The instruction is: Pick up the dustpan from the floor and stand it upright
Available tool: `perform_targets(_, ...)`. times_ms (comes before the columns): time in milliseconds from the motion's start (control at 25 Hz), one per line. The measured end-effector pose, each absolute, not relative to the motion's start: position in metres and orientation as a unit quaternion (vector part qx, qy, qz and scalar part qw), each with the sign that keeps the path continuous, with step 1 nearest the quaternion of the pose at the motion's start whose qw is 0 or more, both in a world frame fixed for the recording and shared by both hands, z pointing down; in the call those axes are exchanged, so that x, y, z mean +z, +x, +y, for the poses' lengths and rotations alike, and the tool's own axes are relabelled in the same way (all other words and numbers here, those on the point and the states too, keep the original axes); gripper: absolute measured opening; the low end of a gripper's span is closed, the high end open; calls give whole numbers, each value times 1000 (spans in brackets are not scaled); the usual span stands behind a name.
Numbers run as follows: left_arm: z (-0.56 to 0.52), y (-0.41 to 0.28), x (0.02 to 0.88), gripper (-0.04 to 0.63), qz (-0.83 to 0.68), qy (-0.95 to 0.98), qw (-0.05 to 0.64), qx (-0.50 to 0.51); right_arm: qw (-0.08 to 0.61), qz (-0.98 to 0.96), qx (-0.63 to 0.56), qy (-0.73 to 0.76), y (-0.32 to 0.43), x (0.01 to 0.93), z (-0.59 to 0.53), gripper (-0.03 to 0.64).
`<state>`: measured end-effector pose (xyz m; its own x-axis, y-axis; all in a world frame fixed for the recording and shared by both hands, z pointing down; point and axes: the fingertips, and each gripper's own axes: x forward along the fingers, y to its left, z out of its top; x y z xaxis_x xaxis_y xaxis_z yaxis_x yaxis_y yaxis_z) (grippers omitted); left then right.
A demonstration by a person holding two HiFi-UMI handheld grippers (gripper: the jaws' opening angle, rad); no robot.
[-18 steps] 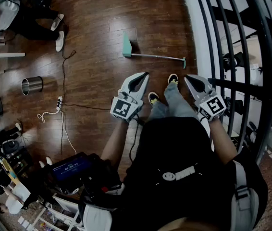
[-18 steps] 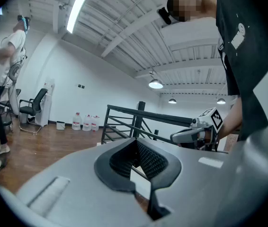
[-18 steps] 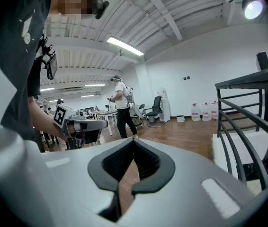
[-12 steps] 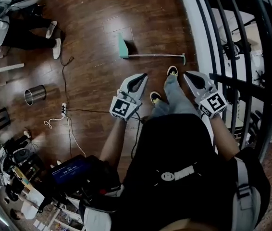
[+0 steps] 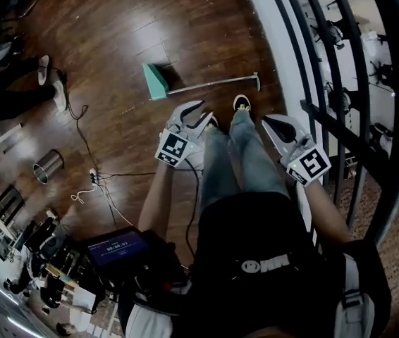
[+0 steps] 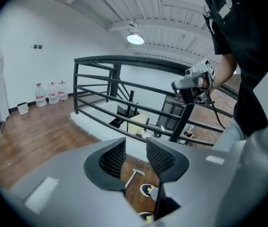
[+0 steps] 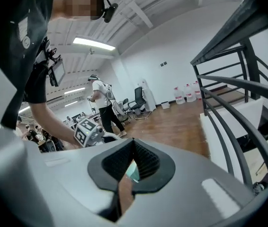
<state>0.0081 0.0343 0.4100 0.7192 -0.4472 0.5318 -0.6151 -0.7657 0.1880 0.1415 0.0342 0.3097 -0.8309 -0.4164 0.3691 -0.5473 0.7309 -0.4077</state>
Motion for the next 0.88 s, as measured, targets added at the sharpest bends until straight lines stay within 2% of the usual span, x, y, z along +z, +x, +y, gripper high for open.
perform_targets(160,11,-4,521,231,-256,894,180,320,171,-903,285,271,146,370,37,2)
perform_targets(360,8,-13,674,261,-214,884,157,385,195,-893,283,291,137,460,28,2)
perform_targets(640,32,-8,880,262,-192,864,185,426,199,-898,272,284,136,583,10,2)
perform_targets(880,52,-4,980,262,-161,853,182,461,201,-899,238,308,160,644,-9,2)
